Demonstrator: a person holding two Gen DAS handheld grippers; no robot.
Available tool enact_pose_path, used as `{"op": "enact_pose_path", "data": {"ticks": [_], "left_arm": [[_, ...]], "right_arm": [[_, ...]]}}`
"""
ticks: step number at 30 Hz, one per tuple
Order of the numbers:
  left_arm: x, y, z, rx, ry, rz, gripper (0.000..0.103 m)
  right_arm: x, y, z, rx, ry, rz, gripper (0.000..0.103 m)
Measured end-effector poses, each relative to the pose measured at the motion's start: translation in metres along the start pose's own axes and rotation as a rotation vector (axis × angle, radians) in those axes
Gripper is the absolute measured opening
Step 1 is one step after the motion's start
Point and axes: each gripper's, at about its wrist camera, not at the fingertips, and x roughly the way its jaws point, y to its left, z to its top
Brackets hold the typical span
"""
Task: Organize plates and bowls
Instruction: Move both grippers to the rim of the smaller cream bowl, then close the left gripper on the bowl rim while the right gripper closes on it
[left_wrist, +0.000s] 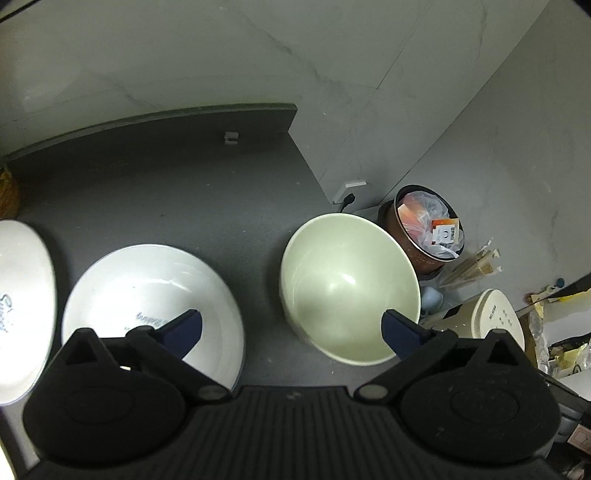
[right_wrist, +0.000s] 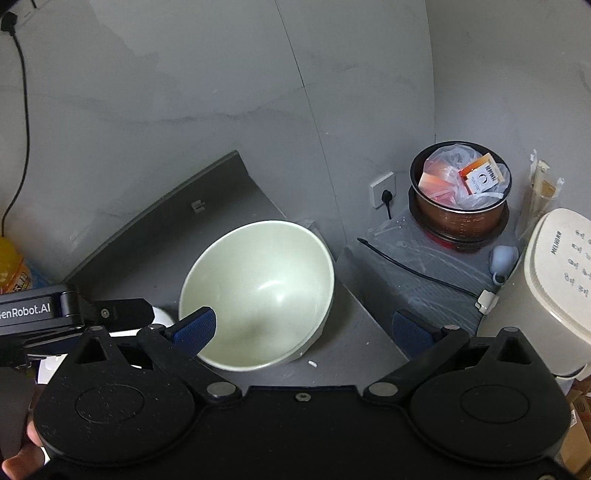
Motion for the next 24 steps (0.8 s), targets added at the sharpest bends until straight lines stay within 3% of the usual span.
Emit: {"op": "enact_pose_path", "data": {"ticks": [8,16,19,24], "left_arm": [[0.029,-0.003,0.012,-0.035,0.027,0.055,0.102],[0.059,0.002,0.018,-0.091,0.068,0.077,0.098],[0.069,0.004,0.020,-0.104,0.091,0.076,0.086],[0.084,0.005,0.020,-0.116,0.124,0.072,0.058]], "right_arm": [[0.030,-0.009,0.010,0.012,0.058,0.029,0.101],[0.060,-0.013,0.014,0.025,0.135,0.052,0.077],[0.070,-0.015,0.013,0.039,0.169,0.064,0.066],[0.083,-0.018,0.010,0.068,0.213,0.060,0.049]]}}
